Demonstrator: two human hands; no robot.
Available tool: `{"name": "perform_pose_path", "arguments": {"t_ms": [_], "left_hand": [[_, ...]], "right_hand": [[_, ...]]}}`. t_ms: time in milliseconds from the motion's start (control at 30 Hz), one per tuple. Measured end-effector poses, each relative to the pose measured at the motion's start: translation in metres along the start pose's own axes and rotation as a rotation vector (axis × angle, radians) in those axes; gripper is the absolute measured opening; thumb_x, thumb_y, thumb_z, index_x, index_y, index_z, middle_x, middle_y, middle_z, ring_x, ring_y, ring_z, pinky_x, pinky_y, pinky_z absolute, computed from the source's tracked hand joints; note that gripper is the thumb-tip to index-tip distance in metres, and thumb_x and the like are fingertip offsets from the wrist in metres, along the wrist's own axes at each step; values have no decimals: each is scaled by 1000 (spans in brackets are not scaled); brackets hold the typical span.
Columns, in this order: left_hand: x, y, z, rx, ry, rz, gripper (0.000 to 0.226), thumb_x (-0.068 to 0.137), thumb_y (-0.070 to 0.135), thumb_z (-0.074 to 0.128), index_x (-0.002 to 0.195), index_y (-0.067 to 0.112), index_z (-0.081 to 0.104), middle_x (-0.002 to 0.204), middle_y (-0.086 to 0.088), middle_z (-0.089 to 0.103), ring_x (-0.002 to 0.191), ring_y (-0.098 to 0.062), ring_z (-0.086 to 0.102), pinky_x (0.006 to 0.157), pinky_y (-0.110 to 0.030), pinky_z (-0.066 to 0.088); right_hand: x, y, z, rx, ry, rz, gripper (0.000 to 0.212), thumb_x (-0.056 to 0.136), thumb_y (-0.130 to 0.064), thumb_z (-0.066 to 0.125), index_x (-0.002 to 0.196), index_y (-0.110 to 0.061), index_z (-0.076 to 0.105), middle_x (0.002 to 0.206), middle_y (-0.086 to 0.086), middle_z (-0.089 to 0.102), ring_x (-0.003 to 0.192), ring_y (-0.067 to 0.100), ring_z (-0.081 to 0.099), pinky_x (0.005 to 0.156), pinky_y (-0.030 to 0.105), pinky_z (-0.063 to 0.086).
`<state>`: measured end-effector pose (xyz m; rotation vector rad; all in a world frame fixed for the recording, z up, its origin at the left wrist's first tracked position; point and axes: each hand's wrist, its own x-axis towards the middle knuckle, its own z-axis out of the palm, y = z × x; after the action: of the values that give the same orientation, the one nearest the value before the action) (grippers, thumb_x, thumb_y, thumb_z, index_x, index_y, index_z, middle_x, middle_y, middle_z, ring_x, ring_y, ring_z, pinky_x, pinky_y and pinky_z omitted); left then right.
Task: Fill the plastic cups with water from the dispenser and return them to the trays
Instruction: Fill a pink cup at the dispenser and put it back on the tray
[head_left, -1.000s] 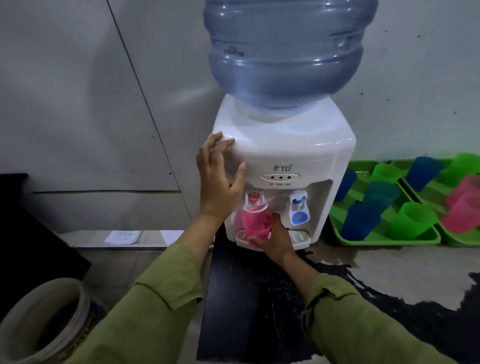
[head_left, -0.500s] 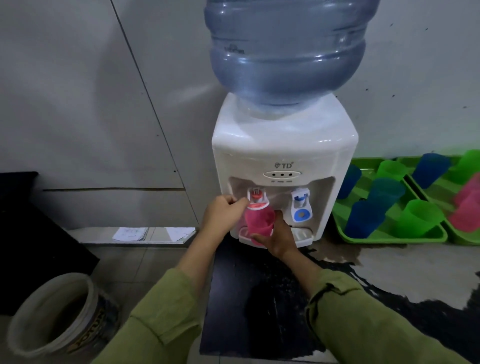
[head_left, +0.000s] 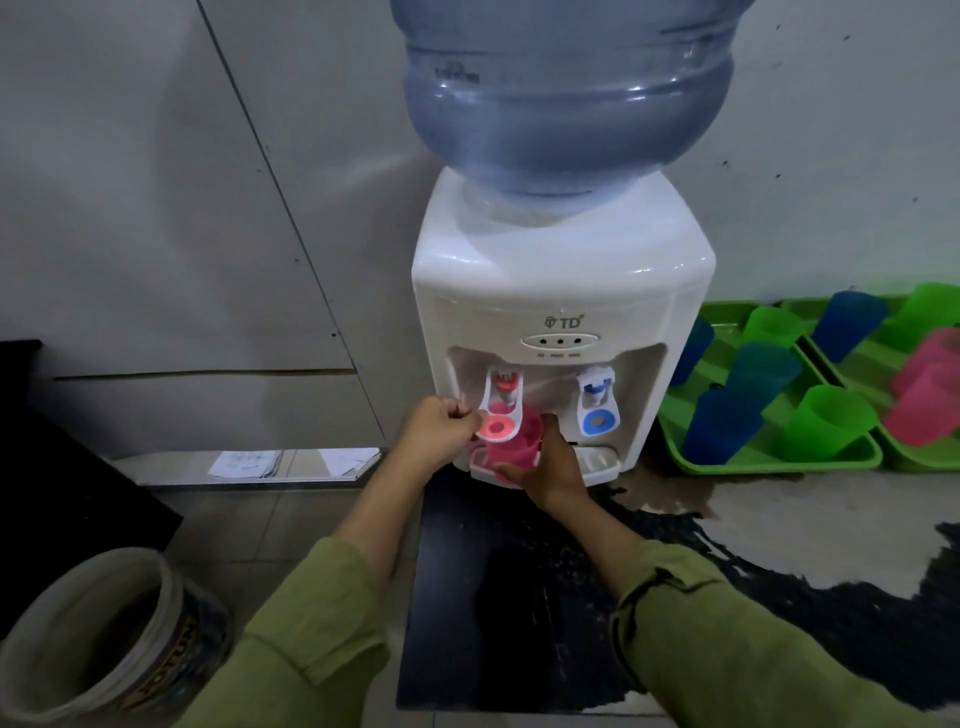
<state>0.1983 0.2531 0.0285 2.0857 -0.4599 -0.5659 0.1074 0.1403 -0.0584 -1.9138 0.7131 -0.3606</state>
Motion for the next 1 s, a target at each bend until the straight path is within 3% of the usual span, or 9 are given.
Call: {"name": "perform_pose_path", "arguments": {"t_ms": [67,133,233,433,633,767,933,1000], "left_hand": [[2,-4,5,24,-4,26,17,87,12,61,72,5,61,68,-9,56,59,-14,48,52,-16,38],[5,-8,12,48,0,51,16,87,12,62,72,5,62,72,-14,61,66,-19,54,63,-24,44],[9,-12,21,201,61,78,15,86,21,62,78,10,67,80,-10,69,76,-24,61,68,-29,44],[13,-13,30,299,181,80,12,86,27,60,84,19,69,89,-3,70,85,-24,63,64,-25,40],[15,-18,31,273,198,109,11,84,28,62,86,20,70,90,-1,71,86,-23,64,67,-26,42],[7,-23,31,112,240,132,10,82,26,63,86,19,69,85,0,71,82,-20,64,72,-29,49],[-7,-29,37,-7,296,140,10,86,29,60,87,19,62,76,7,64,75,-16,62,66,-25,44],[-12,-30,40,-33,302,144,10,88,29,59,86,19,60,76,5,63,74,-16,60,65,-24,39]], "right_hand": [[0,-3,2,5,31,11,80,60,-26,85,125,-13,40,118,5,59,102,17,57,80,22,44],[-1,-6,4,-7,44,21,80,59,-29,85,123,-12,40,118,7,60,105,23,58,88,33,48],[-3,-9,2,10,35,25,77,60,-30,84,121,-11,41,116,8,61,105,25,59,92,41,49],[-4,-11,2,4,37,41,72,63,-27,83,118,-8,42,115,11,62,106,27,59,91,41,48],[-8,-11,4,-28,41,47,69,66,-29,79,119,-11,40,116,9,61,106,26,59,92,40,48],[-11,-9,4,-30,60,69,70,64,-31,79,119,-13,40,113,6,62,103,24,60,88,38,51],[-16,0,0,-65,104,90,72,58,-39,79,115,-20,39,100,-7,57,89,12,58,68,19,45],[-17,5,-1,-54,113,109,70,58,-38,79,113,-19,41,103,-5,58,92,16,60,73,26,50]]}}
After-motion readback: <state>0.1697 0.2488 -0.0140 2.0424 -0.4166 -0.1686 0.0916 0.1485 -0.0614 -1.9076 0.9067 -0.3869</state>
